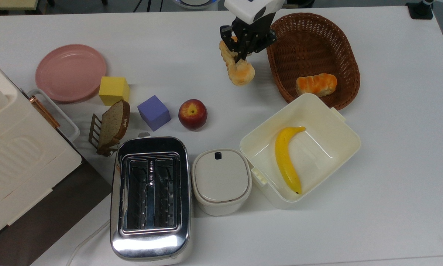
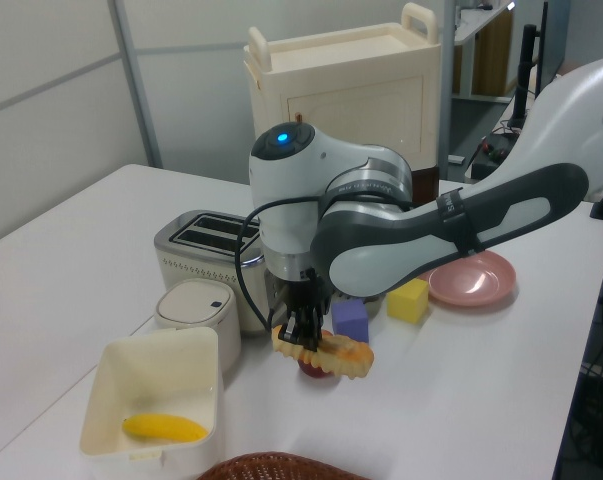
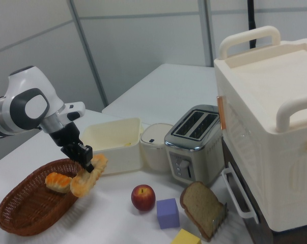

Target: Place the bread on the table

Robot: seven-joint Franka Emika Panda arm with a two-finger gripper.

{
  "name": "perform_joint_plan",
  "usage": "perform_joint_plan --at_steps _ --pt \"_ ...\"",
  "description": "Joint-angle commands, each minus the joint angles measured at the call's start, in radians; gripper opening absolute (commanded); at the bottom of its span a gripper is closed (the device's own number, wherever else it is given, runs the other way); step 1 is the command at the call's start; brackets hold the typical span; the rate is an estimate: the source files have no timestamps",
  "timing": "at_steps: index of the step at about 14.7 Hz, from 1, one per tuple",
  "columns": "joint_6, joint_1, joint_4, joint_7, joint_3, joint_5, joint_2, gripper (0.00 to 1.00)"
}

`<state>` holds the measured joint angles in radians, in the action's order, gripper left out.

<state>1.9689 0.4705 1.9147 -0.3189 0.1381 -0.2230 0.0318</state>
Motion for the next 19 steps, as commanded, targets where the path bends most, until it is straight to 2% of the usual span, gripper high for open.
perform_joint_plan --at_steps 1,2,9,12,13,15,19 --pt "-0.024 -0.007 0.001 0.003 -0.006 -0.012 -0.007 0.71" --pt "-0.022 -0.01 0.001 0.0 -0.006 -0.013 -0.004 1.0" --pt "-0.039 -0.026 -0.006 -0.028 -0.006 -0.013 -0.009 1.0" --pt "-0.099 -0.085 -0.084 -0.035 0.0 0.016 -0.053 1.0" --pt "-0.149 -0.099 -0.126 -0.032 0.0 0.061 -0.081 1.0" --pt "-0.211 -0.124 -0.167 -0.029 0.0 0.095 -0.124 1.0" --pt "-0.28 -0.125 -0.2 -0.029 -0.002 0.106 -0.161 1.0"
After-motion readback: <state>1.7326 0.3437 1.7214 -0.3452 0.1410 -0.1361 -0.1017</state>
